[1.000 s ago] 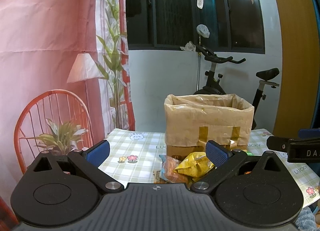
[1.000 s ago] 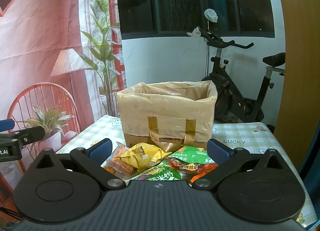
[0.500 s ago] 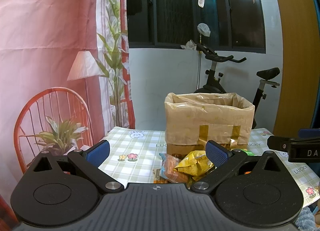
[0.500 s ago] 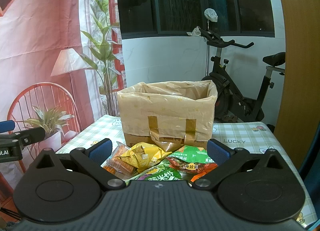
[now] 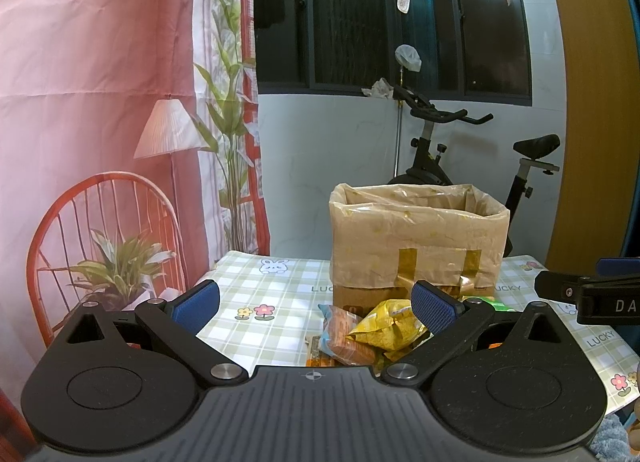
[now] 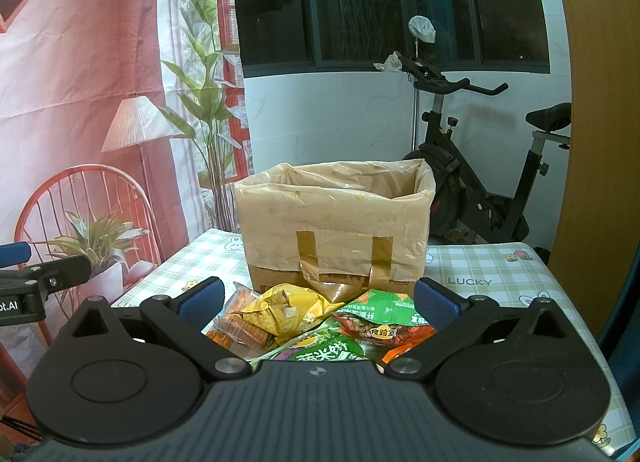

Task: Organize snacks

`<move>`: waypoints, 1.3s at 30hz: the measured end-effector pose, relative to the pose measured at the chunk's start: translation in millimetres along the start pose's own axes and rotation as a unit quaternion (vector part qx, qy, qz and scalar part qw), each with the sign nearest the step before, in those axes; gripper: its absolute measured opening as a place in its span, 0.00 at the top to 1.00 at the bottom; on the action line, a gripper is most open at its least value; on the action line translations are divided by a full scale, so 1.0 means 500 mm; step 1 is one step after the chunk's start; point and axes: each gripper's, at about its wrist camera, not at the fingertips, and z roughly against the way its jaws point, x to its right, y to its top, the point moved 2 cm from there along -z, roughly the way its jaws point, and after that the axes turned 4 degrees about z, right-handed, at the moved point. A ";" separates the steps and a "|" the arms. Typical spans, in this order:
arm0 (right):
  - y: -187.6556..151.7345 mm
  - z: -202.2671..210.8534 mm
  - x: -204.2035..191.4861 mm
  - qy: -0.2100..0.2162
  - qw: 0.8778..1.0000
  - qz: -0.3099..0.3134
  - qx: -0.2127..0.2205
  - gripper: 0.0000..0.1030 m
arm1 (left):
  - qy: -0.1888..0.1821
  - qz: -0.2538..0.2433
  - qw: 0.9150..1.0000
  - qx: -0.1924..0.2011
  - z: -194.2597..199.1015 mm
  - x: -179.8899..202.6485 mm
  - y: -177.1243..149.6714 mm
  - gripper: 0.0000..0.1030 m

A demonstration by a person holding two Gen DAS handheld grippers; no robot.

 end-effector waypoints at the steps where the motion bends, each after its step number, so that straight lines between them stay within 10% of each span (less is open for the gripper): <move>1: 0.000 0.000 0.000 0.000 1.000 0.000 0.000 0.00 | 0.000 0.000 1.000 0.000 -0.001 0.000 0.000 0.00; 19: -0.018 -0.018 0.004 -0.004 1.000 -0.009 0.009 0.00 | 0.007 0.013 1.000 0.003 -0.033 -0.018 0.017 0.00; 28: -0.007 -0.052 0.059 -0.008 0.996 -0.025 0.085 0.00 | 0.016 0.003 1.000 -0.002 -0.105 -0.006 -0.009 0.01; 39: -0.072 -0.143 0.076 0.020 0.999 -0.008 0.034 0.00 | -0.006 0.018 0.998 -0.053 -0.184 0.001 -0.067 0.02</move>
